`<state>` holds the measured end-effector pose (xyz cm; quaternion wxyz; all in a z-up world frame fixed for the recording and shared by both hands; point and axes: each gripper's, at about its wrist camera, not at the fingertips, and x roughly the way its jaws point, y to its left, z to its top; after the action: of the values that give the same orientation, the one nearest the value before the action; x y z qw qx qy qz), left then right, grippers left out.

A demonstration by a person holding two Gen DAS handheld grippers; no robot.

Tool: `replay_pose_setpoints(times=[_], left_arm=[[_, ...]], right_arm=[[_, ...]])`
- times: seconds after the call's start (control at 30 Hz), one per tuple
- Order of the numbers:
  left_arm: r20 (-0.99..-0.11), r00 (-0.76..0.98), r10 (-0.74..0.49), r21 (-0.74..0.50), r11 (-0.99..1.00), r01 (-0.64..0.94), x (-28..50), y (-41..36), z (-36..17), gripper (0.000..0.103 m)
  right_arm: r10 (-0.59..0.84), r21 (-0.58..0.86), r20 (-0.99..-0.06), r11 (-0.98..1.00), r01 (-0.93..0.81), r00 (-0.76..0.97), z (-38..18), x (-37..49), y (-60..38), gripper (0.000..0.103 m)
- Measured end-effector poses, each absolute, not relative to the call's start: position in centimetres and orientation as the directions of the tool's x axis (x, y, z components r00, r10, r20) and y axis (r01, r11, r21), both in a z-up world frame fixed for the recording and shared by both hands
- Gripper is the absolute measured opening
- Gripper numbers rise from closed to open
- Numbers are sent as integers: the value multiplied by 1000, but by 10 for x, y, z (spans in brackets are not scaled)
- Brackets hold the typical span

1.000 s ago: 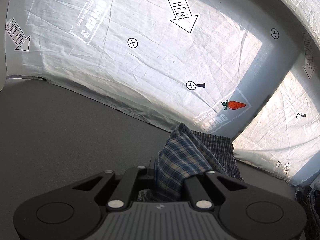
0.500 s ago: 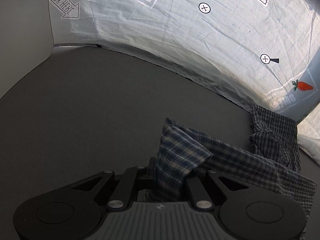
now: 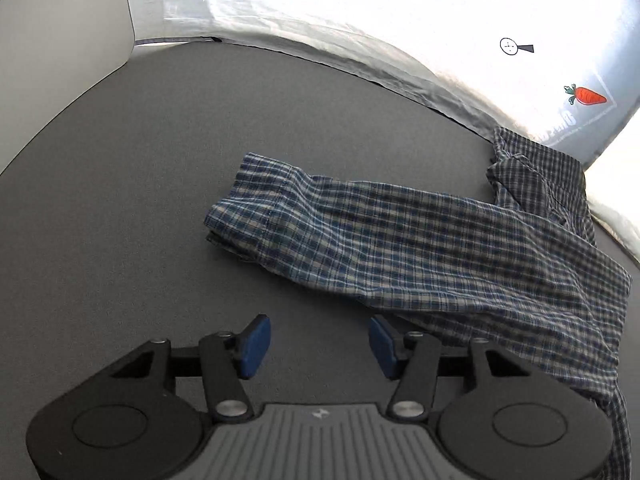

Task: Fold clothes
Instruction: 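Open the left gripper and release the folded side onto the shirt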

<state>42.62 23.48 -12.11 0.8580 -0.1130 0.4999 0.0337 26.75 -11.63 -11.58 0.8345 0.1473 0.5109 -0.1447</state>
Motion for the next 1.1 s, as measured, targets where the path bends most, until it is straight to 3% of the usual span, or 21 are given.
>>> replay_pose_setpoints(times=[0.57,0.93,1.1], left_arm=[[-927,356,-116,-93,993,79,239,110,-137,62],[-940,336,-58,-51,998,31,200,106,-144,73],[-938,347,-24,-14,999,30,196,103,-147,81]], right_arm=[[-113,73,-884,925,373,454,-128,168,-156,78],[-105,13,-917,956,293,384,-165,136,-161,78],[-175,-72,-910,960,272,376,-175,127,-162,78]])
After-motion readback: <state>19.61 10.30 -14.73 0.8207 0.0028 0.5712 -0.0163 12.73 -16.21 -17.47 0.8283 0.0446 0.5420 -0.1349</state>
